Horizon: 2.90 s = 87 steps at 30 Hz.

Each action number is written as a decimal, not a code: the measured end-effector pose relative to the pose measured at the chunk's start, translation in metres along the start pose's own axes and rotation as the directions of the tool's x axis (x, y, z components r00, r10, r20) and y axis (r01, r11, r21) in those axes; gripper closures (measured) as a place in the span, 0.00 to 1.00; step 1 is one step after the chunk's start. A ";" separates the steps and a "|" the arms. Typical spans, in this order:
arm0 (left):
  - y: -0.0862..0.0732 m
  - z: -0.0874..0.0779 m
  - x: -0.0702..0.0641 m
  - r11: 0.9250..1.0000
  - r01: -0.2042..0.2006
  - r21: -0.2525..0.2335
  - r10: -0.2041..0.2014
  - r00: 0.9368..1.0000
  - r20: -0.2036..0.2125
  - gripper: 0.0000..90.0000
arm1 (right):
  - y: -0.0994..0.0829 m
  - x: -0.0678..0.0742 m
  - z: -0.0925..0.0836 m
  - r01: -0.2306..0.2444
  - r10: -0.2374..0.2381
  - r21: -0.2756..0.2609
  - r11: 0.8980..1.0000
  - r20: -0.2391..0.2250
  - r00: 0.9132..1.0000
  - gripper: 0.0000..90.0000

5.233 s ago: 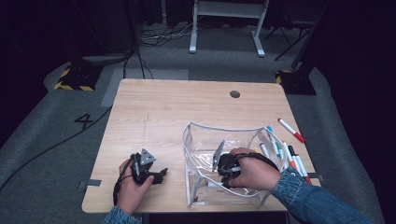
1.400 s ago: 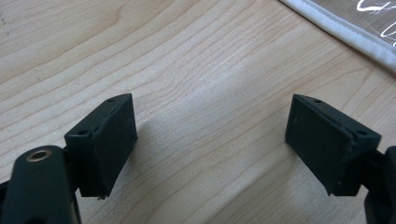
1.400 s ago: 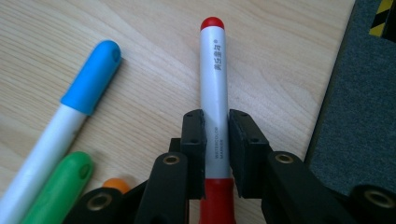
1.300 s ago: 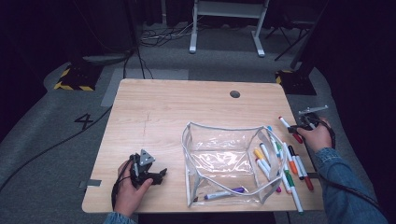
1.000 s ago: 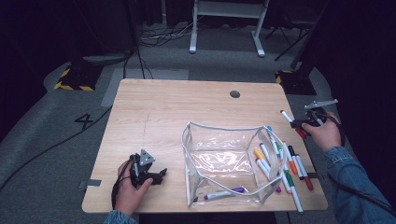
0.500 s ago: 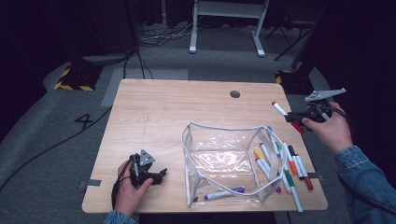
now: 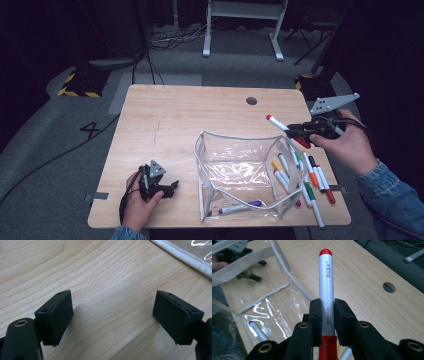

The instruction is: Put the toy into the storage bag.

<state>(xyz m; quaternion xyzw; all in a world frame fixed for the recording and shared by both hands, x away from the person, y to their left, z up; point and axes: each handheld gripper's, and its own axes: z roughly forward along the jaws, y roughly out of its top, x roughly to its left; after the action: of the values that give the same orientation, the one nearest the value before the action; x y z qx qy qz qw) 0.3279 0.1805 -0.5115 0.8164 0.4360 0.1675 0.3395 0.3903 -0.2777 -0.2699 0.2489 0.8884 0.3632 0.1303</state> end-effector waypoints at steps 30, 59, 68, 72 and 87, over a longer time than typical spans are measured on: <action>0.000 0.000 0.000 1.000 0.000 0.002 0.000 1.000 0.005 0.18 | 0.028 0.105 0.062 0.289 -0.237 0.128 0.949 -0.317 0.918 0.86; 0.000 0.000 0.001 1.000 -0.009 0.005 0.009 1.000 0.010 0.18 | 0.012 0.127 0.129 0.441 -0.265 0.361 0.822 -0.442 0.857 0.86; 0.000 0.000 0.001 1.000 -0.013 0.006 0.013 1.000 0.012 0.18 | 0.006 0.125 0.145 0.443 -0.249 0.435 0.784 -0.433 0.866 0.86; 0.000 0.000 0.001 1.000 -0.013 0.005 0.013 1.000 0.012 0.18 | 0.002 0.123 0.153 0.450 -0.247 0.474 0.757 -0.430 0.869 0.86; 0.000 0.000 0.001 1.000 -0.014 0.006 0.014 1.000 0.012 0.18 | -0.006 0.123 0.160 0.445 -0.248 0.452 0.773 -0.430 0.868 0.65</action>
<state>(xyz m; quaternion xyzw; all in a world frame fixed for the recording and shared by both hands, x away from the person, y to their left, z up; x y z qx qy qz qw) 0.3284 0.1817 -0.5113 0.8214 0.4287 0.1635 0.3387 0.3508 -0.1221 -0.3928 0.0367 0.9929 0.1065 -0.0373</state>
